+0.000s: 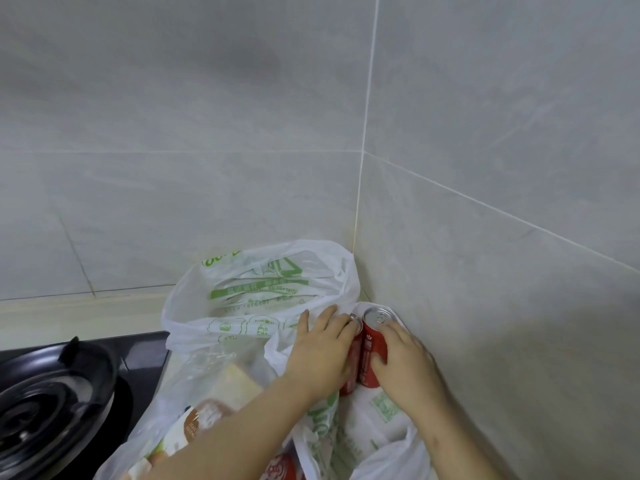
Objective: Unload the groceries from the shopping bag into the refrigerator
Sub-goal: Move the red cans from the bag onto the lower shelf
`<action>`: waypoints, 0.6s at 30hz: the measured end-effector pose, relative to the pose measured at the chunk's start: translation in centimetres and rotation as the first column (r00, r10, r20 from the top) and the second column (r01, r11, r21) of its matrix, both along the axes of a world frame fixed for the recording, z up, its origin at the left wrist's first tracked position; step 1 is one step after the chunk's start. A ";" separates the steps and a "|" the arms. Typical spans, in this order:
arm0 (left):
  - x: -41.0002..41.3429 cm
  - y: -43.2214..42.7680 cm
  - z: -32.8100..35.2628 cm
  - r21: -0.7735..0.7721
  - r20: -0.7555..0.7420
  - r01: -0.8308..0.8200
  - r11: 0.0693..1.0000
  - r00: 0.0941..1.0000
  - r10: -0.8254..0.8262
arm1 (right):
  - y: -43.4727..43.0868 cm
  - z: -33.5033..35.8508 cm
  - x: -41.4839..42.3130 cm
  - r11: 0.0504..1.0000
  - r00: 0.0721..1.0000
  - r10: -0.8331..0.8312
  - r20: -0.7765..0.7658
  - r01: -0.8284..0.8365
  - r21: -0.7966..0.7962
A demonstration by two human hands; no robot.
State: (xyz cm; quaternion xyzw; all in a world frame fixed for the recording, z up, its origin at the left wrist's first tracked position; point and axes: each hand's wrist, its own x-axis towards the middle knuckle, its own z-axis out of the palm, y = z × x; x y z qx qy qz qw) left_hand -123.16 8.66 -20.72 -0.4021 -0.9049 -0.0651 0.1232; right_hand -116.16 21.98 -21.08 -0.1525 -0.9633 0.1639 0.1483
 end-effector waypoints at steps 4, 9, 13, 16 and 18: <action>0.3 -0.4 -0.1 0.024 -0.035 0.028 0.999 0.999 -0.027 | -0.1 0.5 0.1 1.000 0.998 -0.020 -0.058 0.020 0.004; 0.4 -0.7 -0.4 0.064 -0.111 0.084 0.994 0.991 -0.077 | -0.1 0.7 0.4 0.998 0.998 -0.047 -0.046 0.044 -0.048; -0.2 -0.9 -0.2 0.062 -0.179 0.119 0.991 0.978 -0.106 | -0.1 0.9 0.4 0.995 0.995 -0.083 -0.052 0.080 -0.062; -0.4 -1.2 -0.2 0.052 -0.176 0.184 0.981 0.969 -0.173 | -0.2 0.7 0.2 0.996 0.997 -0.072 -0.017 0.071 -0.053; -0.4 -1.4 -0.3 0.012 -0.179 0.216 0.976 0.961 -0.210 | -0.2 0.5 0.1 0.997 0.997 -0.068 0.036 0.070 -0.044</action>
